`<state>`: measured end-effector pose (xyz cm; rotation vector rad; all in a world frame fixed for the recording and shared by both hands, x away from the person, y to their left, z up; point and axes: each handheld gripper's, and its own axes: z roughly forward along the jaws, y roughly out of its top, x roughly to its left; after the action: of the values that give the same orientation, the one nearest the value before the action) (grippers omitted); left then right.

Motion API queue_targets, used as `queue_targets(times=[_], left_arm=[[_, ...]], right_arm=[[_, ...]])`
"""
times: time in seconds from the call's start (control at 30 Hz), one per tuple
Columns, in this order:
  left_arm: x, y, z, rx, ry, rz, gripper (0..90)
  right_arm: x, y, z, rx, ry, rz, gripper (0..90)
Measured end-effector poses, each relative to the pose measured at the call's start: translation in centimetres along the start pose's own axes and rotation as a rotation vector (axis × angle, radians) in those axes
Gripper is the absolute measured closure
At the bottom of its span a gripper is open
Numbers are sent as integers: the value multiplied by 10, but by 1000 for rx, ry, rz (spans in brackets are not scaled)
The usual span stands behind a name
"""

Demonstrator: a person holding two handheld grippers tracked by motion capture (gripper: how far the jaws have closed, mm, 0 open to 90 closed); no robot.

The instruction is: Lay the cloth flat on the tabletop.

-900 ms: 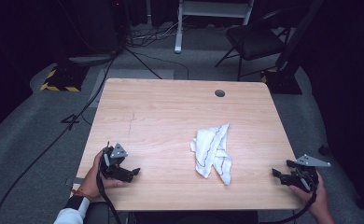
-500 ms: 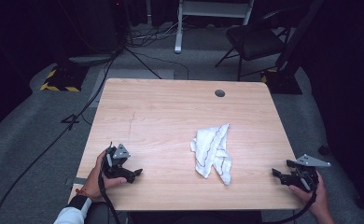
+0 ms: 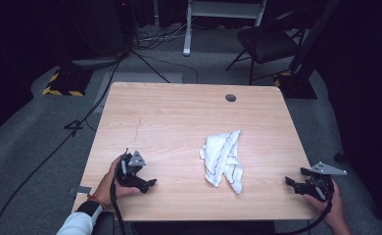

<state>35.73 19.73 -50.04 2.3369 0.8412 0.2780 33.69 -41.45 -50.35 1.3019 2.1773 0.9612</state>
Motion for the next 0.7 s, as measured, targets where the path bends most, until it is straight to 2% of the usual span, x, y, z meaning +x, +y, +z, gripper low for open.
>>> queue_targets(times=[0.03, 0.07, 0.13, 0.17, 0.23, 0.27, 0.33, 0.4, 0.43, 0.47, 0.5, 0.63, 0.67, 0.7], left_arm=[[-5, 4, 2, 6, -11, 18, 31], [-5, 4, 2, 6, -11, 18, 42], [-17, 17, 10, 9, -41, 56, 77], [-17, 17, 10, 9, -41, 56, 91], [-28, 30, 19, -7, -75, 92, 162], [-28, 30, 19, -7, -75, 92, 187], [-41, 46, 29, -5, -104, 131, 156], [-44, 51, 32, -10, -116, 141, 181], [-51, 60, 37, -8, -129, 174, 188], [-51, 60, 37, -8, -129, 174, 188], [-60, 69, 41, -27, -146, 196, 192], [-71, 82, 47, -42, -169, 233, 210], [-78, 92, 51, -50, -191, 249, 213], [-78, 92, 51, -50, -191, 249, 218]], right_arm=[[0, 0, 0, -1, -1, 2, 200], [0, 0, 0, -1, -1, 2, 200], [0, 0, 0, -1, -1, 2, 199], [0, 0, 0, -1, -1, 2, 199], [0, 0, 0, 0, 0, -1, 200], [0, 0, 0, 0, 0, -1, 200], [0, 0, 0, 0, 0, -1, 200], [0, 0, 0, 0, -1, -1, 201], [0, 0, 0, -1, 0, -1, 201], [0, 0, 0, -1, 0, -1, 201], [0, 0, 0, -1, 0, -1, 201], [0, 0, 0, -1, -1, -1, 201], [0, 0, 0, -1, 0, -1, 201], [0, 0, 0, -1, -1, -1, 201]])
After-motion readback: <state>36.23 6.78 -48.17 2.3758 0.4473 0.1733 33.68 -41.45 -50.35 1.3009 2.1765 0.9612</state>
